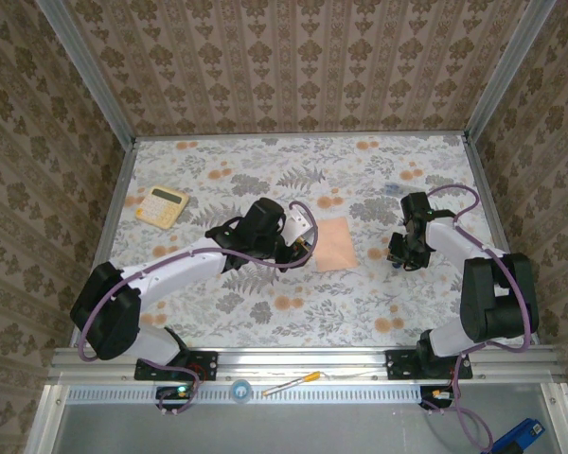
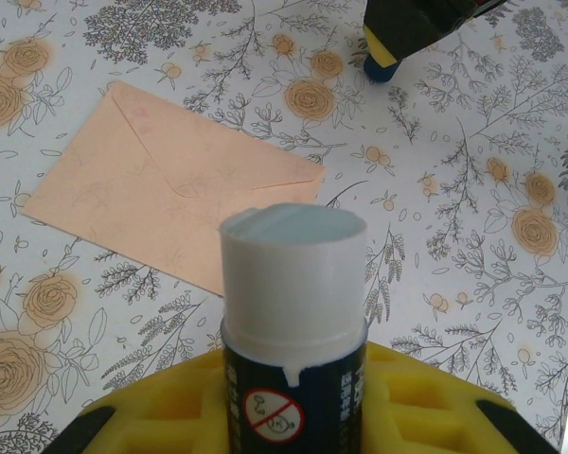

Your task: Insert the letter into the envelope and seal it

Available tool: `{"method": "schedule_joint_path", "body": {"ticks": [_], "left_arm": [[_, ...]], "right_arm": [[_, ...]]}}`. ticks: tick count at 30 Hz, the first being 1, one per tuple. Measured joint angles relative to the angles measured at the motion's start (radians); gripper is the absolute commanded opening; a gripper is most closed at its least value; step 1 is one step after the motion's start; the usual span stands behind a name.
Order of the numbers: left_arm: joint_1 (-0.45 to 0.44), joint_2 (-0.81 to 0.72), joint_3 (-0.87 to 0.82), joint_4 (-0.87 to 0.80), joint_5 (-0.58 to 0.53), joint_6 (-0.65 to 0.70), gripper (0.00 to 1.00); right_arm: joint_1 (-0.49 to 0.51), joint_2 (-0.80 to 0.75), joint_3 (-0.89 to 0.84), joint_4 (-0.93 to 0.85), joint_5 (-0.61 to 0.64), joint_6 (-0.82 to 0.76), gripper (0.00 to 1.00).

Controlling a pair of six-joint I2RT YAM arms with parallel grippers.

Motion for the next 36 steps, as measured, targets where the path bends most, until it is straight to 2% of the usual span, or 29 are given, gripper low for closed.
{"method": "schedule_joint_path", "body": {"ticks": [9, 21, 29, 36], "left_arm": [[0.0, 0.006, 0.01, -0.001, 0.001, 0.0, 0.0], [0.0, 0.006, 0.013, -0.002, 0.004, 0.0, 0.0], [0.0, 0.006, 0.013, -0.001, 0.004, 0.0, 0.0], [-0.001, 0.007, 0.014, -0.002, 0.004, 0.0, 0.0]], "right_arm": [[0.0, 0.03, 0.002, 0.003, 0.0, -0.002, 0.34], [0.0, 0.071, 0.003, 0.027, 0.0, -0.004, 0.34], [0.0, 0.071, 0.006, 0.026, 0.0, -0.006, 0.43], [0.0, 0.051, 0.021, 0.022, 0.001, -0.008, 0.42]]}}
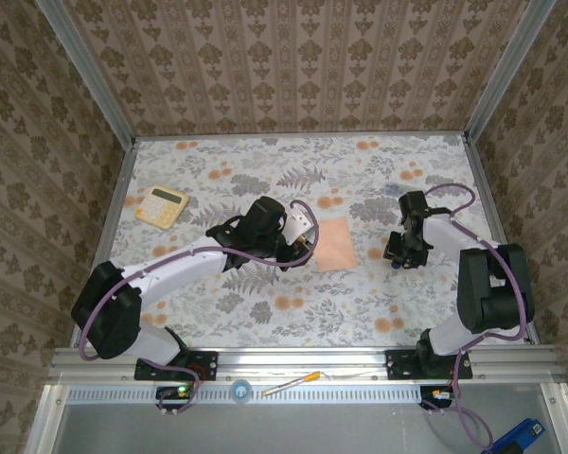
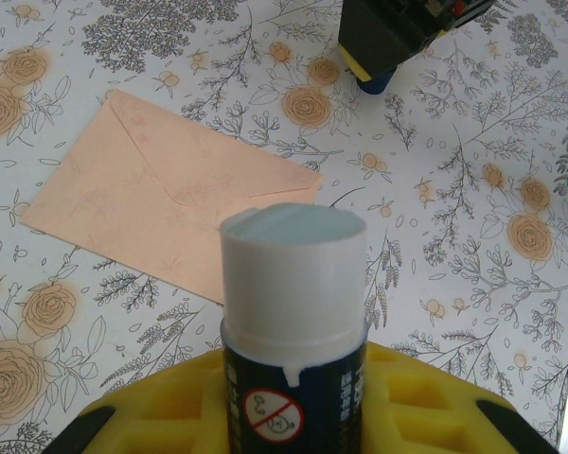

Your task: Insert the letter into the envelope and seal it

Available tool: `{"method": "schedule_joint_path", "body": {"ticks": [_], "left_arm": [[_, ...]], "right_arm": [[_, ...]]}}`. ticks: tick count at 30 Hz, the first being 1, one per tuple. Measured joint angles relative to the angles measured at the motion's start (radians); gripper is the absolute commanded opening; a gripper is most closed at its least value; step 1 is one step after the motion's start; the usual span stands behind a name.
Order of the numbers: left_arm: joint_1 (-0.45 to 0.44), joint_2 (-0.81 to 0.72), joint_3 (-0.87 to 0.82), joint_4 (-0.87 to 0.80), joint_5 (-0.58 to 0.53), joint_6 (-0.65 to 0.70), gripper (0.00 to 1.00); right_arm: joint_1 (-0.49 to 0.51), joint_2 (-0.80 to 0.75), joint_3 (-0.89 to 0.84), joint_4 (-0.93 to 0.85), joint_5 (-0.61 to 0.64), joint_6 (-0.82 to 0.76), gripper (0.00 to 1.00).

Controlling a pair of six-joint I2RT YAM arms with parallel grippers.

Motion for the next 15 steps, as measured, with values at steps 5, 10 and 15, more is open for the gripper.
{"method": "schedule_joint_path", "body": {"ticks": [5, 10, 15], "left_arm": [[0.0, 0.006, 0.002, 0.0, 0.0, 0.0, 0.0], [0.0, 0.008, 0.002, 0.0, 0.0, 0.0, 0.0], [-0.001, 0.009, 0.005, 0.0, 0.0, 0.0, 0.0]], "right_arm": [[0.0, -0.002, 0.005, 0.0, 0.0, -0.004, 0.4], [0.003, 0.0, 0.005, 0.0, 0.0, -0.007, 0.4], [0.009, 0.017, 0.005, 0.0, 0.0, -0.011, 0.39]]}}
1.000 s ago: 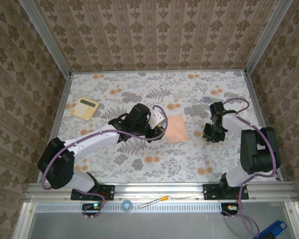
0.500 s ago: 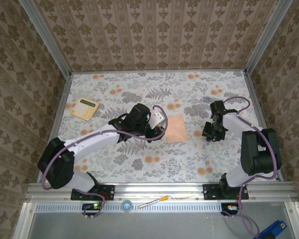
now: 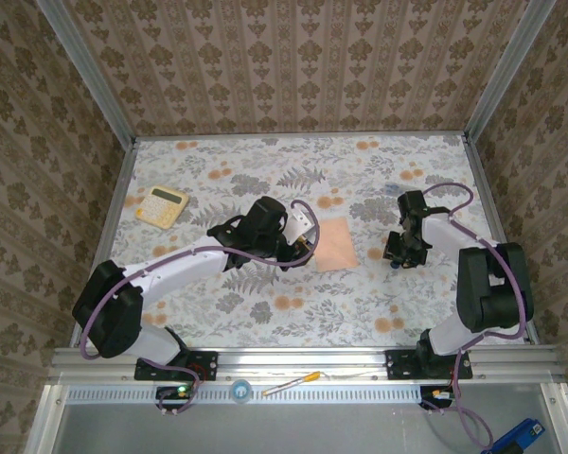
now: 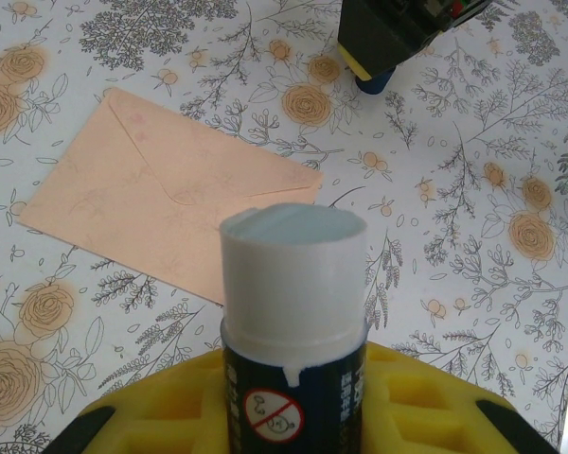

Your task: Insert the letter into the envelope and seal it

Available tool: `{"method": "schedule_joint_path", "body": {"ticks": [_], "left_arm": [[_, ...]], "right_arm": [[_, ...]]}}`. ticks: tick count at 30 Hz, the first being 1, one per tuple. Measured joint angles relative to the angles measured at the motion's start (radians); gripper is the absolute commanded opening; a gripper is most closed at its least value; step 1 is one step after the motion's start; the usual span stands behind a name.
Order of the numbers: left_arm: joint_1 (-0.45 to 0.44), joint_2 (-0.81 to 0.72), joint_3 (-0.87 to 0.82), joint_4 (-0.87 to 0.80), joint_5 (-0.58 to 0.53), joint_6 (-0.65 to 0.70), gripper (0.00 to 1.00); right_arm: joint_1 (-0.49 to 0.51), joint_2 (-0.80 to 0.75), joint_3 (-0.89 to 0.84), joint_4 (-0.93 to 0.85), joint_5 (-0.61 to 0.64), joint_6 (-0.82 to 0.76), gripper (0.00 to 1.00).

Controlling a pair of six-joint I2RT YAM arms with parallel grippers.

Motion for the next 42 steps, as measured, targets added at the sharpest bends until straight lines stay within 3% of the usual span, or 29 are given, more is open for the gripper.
{"method": "schedule_joint_path", "body": {"ticks": [15, 27, 33, 42], "left_arm": [[0.0, 0.003, 0.014, -0.001, 0.0, 0.0, 0.0], [-0.002, 0.01, 0.024, -0.015, 0.013, 0.027, 0.0], [-0.016, 0.009, 0.018, 0.004, 0.08, 0.103, 0.0], [-0.024, 0.043, 0.091, -0.124, 0.205, 0.225, 0.0]], "right_arm": [[0.004, 0.016, 0.005, -0.001, 0.004, -0.005, 0.27], [0.011, -0.06, 0.048, -0.057, -0.047, -0.004, 0.26], [0.01, -0.138, 0.145, -0.128, -0.232, -0.029, 0.26], [0.01, -0.146, 0.206, -0.162, -0.666, -0.055, 0.27]]}}
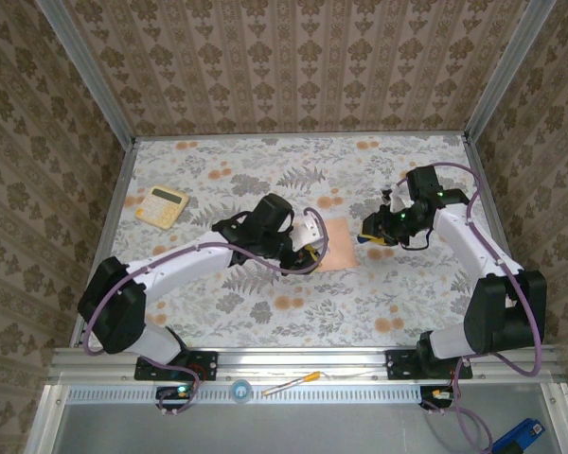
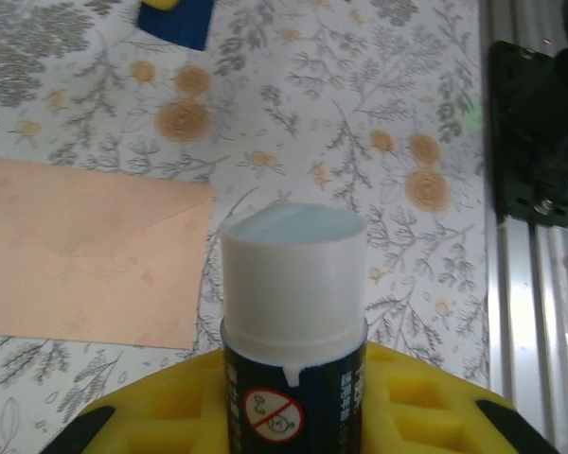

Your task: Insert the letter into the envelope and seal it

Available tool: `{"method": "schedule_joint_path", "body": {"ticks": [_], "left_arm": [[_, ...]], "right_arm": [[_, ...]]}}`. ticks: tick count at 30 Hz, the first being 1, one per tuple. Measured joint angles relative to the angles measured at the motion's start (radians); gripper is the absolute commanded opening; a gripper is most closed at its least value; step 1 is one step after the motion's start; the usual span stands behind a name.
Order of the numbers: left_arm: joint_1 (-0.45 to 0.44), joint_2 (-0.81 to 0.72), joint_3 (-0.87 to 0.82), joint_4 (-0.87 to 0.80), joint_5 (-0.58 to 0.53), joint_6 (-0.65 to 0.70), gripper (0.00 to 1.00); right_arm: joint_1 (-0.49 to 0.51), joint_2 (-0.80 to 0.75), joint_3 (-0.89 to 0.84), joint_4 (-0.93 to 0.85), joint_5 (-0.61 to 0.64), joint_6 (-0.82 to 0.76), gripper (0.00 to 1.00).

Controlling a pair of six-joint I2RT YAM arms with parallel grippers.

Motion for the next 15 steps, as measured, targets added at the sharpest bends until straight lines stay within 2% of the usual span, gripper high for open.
{"method": "schedule_joint_path", "body": {"ticks": [7, 15], "left_arm": [[-0.022, 0.037, 0.054, -0.113, 0.069, 0.054, 0.0], [-0.027, 0.093, 0.104, -0.187, 0.08, 0.072, 0.0]], "right_arm": [[0.0, -0.001, 0.0, 0.001, -0.201, 0.004, 0.26], [0.001, -0.001, -0.013, 0.001, -0.301, 0.004, 0.26]]}}
